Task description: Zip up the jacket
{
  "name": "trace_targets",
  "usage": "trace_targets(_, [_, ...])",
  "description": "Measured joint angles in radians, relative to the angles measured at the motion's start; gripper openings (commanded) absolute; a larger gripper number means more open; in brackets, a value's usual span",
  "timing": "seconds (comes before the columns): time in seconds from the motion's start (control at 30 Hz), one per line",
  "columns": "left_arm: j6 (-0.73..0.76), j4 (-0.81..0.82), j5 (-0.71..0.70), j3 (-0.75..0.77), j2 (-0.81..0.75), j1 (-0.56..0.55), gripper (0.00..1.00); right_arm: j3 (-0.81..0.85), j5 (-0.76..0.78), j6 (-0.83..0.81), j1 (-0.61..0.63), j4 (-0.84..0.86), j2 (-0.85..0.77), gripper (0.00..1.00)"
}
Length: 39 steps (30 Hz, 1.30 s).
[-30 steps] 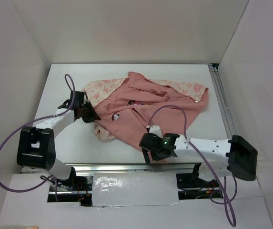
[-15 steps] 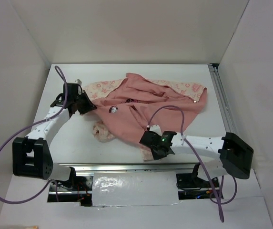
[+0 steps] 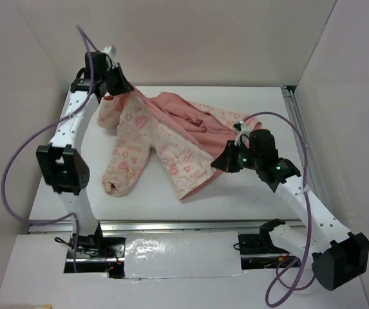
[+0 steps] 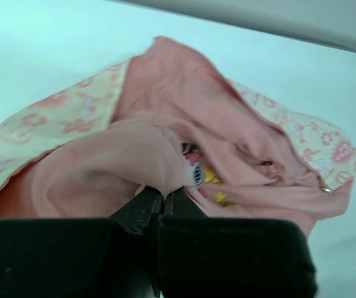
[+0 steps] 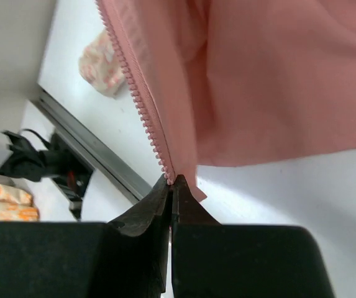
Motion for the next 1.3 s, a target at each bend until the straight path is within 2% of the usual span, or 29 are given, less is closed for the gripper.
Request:
trace_targets(0.03, [0.018, -0.028, 0.027, 0.089, 0.061, -0.006, 0.06, 0.000, -0.040, -0.009, -0.050, 0.024, -0.003, 0.00])
trace_targets(0.1, [0.052, -0.096, 0.088, 0.294, 0.211, -0.018, 0.34, 0.000, -0.099, -0.024, -0.115, 0.055, 0.021, 0.00])
trace_targets(0.13, [0.070, -0.108, 0.108, 0.385, 0.282, -0.024, 0.71, 0.001, -0.135, -0.033, -0.146, 0.064, 0.058, 0.00])
trace_targets(0.17, [0.092, -0.090, 0.111, 0.441, 0.336, -0.026, 0.99, 0.001, -0.159, -0.037, -0.166, 0.058, 0.091, 0.06])
trace_targets(0.27, [0.108, -0.050, 0.117, 0.466, 0.420, -0.008, 0.99, 0.000, -0.188, -0.031, -0.235, 0.046, 0.270, 0.27])
trace_targets(0.33, [0.120, -0.038, 0.124, 0.417, 0.425, 0.005, 0.99, 0.002, -0.152, -0.010, -0.270, 0.030, 0.378, 0.33])
trace_targets(0.37, [0.121, -0.038, 0.127, 0.399, 0.425, 0.011, 0.99, 0.008, -0.124, 0.000, -0.283, 0.010, 0.415, 0.42])
trace_targets(0.47, [0.121, -0.036, 0.129, 0.384, 0.425, 0.025, 0.99, 0.039, -0.015, 0.037, -0.295, -0.053, 0.433, 0.79])
trace_targets(0.63, [0.115, -0.009, 0.134, 0.284, 0.347, 0.019, 0.99, 0.116, 0.217, 0.067, -0.190, -0.088, 0.309, 0.85])
trace_targets(0.77, [0.077, 0.050, 0.158, 0.016, 0.160, -0.007, 0.99, 0.195, 0.382, 0.091, -0.138, -0.103, 0.285, 0.92])
trace_targets(0.9, [0.017, 0.126, 0.176, -0.264, -0.020, -0.093, 0.99, 0.360, 0.527, 0.105, -0.142, -0.122, 0.446, 0.94])
trace_targets(1.03, [-0.040, 0.227, 0.237, -0.462, -0.099, -0.219, 0.99, 0.518, 0.573, 0.106, -0.163, -0.112, 0.643, 0.93])
trace_targets(1.17, [-0.068, 0.266, 0.301, -0.509, -0.051, -0.301, 0.99, 0.643, 0.610, 0.104, -0.173, -0.127, 0.825, 0.93])
trace_targets(1.3, [-0.089, 0.291, 0.321, -0.492, 0.045, -0.320, 0.99, 0.653, 0.625, 0.104, -0.178, -0.137, 0.936, 0.93])
